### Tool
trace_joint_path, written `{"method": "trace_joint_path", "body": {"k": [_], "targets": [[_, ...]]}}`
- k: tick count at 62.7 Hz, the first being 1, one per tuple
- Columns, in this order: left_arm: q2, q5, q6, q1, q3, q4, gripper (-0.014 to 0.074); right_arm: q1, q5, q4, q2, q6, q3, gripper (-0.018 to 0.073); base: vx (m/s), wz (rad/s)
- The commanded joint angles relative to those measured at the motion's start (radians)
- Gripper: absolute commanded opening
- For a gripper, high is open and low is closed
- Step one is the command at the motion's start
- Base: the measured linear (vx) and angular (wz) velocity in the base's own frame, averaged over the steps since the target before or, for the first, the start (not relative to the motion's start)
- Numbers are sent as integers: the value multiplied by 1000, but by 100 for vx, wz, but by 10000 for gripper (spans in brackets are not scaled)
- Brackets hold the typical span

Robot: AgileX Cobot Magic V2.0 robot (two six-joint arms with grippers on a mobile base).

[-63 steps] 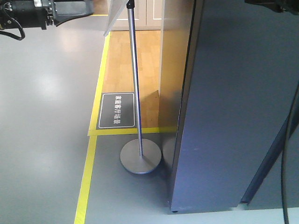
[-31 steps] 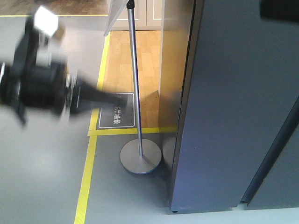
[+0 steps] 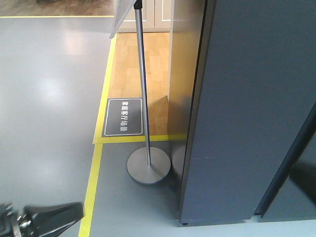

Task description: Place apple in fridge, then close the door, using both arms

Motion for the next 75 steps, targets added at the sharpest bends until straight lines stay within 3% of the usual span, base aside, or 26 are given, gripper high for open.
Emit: {"method": "trace_joint_path", "body": {"k": [1, 8, 28, 38, 55, 61, 69, 75], "targets": [[-51, 78, 5, -3, 60, -159, -8, -2, -116, 43, -45, -7, 85, -5, 0, 0], [-75, 70, 5, -3, 121, -231, -8, -2, -126, 56, -73, -7, 159, -5, 0, 0], [-75, 8, 4, -3, 126, -317, -8, -2, -49, 54, -73, -6, 175, -3, 0, 0], [-75, -85, 4, -3, 126, -390, -8, -3, -16, 54, -73, -6, 175, -3, 0, 0], [-75, -289, 4, -3, 126, -418, -8, -3, -15, 54, -73, -6, 175, -3, 0, 0], [-75, -289, 1, -3, 126, -544, -8, -3, -15, 54, -73, -6, 175, -3, 0, 0], [-75, -289, -16, -3, 126, -817, -8, -3, -15, 54, -73, -6, 175, -3, 0, 0], [-75, -290, -11, -3, 126, -935, -8, -3, -15, 54, -73, -6, 175, -3, 0, 0]]}}
